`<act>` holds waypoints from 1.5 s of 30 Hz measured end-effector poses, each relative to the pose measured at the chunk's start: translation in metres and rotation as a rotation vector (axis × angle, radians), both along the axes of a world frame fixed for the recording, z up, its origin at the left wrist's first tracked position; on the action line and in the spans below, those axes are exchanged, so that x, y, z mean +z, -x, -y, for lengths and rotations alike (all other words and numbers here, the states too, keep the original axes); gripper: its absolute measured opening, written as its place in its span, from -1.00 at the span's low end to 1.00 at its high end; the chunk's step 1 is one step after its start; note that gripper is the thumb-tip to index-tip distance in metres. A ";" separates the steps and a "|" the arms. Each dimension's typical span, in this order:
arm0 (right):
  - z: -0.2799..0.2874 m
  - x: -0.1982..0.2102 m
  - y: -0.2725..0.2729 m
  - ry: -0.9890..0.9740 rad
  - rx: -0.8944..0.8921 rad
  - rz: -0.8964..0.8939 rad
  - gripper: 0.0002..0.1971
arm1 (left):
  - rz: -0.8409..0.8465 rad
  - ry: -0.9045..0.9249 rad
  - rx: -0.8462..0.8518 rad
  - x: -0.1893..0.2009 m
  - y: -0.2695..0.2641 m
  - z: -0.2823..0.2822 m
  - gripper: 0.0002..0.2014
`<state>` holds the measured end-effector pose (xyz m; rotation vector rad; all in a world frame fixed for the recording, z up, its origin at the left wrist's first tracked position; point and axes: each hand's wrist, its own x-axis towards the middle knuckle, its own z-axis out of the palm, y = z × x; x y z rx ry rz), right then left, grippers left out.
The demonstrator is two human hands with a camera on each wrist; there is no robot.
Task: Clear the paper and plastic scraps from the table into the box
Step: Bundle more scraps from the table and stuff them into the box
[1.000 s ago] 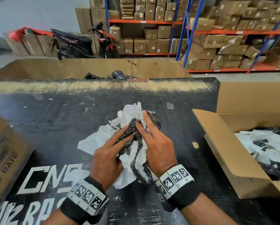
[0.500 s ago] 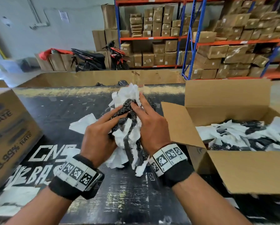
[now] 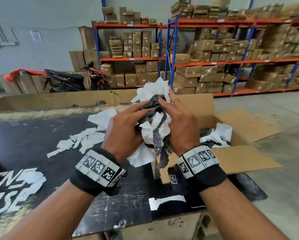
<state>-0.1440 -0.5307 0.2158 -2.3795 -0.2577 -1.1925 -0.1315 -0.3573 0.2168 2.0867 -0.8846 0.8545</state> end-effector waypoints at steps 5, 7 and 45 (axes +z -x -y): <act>0.088 0.011 -0.002 0.004 -0.116 0.000 -0.39 | -0.007 -0.033 -0.088 0.013 -0.017 0.089 -0.56; 0.120 0.017 -0.009 0.016 -0.146 -0.028 -0.43 | -0.005 -0.070 -0.108 0.018 -0.032 0.122 -0.61; 0.285 -0.049 -0.286 0.492 0.222 -1.342 -0.01 | -1.054 -0.675 0.137 -0.063 -0.283 0.288 -0.48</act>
